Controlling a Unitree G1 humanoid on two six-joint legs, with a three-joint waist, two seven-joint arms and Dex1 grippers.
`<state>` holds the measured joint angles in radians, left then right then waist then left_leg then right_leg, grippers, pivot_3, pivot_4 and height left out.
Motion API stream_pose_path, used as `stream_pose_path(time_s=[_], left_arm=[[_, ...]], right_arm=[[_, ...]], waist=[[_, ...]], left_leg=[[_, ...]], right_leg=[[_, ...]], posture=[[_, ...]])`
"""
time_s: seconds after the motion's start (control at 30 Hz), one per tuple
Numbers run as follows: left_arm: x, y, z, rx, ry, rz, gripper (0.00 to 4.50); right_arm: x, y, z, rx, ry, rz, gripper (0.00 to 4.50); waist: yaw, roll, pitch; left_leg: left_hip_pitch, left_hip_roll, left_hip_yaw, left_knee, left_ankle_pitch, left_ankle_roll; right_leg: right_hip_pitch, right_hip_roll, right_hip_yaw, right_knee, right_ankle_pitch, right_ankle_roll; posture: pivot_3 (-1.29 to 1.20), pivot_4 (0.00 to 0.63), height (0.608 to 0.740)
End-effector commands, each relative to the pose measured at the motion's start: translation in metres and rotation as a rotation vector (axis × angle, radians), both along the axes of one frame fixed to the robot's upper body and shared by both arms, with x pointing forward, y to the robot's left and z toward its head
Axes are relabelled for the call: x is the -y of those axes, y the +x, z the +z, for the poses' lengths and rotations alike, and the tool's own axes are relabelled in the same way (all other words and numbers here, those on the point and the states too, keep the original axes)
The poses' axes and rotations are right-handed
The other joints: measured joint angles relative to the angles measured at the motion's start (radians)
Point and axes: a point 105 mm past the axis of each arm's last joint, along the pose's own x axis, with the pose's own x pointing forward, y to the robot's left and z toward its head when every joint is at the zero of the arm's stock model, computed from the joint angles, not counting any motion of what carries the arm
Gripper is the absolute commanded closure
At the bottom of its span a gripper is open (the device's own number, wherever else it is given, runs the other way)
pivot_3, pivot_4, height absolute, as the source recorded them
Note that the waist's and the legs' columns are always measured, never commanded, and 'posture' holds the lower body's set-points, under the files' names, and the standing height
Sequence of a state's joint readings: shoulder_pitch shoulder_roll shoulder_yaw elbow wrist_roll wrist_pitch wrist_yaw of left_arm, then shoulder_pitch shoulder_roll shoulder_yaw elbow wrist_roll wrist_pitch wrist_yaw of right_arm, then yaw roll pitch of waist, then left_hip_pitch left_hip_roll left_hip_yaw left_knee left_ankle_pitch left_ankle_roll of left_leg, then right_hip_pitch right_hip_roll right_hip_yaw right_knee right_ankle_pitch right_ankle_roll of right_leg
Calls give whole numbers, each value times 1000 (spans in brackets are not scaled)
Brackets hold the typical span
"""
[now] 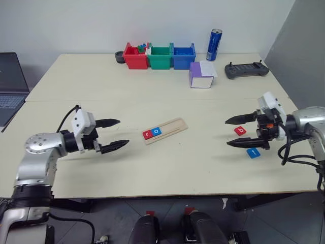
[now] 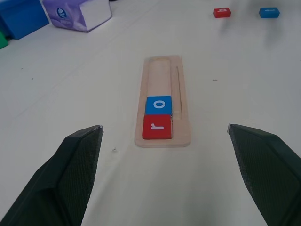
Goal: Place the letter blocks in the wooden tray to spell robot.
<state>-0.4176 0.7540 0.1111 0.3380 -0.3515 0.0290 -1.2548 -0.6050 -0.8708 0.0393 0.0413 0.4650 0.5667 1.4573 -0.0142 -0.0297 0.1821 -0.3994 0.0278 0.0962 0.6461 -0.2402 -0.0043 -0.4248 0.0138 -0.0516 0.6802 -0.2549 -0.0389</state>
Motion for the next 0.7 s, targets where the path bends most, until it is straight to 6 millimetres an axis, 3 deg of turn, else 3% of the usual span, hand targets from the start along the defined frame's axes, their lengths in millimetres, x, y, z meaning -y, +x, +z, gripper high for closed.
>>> stream_pose_path(time_s=[0.03,0.27,0.7], left_arm=[[8,9,-6,33,34,-27,0],[22,27,-22,35,11,-34,0],[43,40,-39,-35,-11,-102,0]], right_arm=[[-14,-7,8,25,25,54,18],[-28,-11,6,23,44,80,18],[-34,-12,7,35,56,77,18]], waist=[[0,0,0],[1,-1,-1],[1,-1,-1]], left_leg=[[0,0,0,0,0,0],[0,0,0,0,0,0],[0,0,0,1,0,0]], right_leg=[[0,0,0,0,0,0],[0,0,0,0,0,0],[0,0,0,1,0,0]], posture=[[0,150,740],[0,150,740],[0,150,740]])
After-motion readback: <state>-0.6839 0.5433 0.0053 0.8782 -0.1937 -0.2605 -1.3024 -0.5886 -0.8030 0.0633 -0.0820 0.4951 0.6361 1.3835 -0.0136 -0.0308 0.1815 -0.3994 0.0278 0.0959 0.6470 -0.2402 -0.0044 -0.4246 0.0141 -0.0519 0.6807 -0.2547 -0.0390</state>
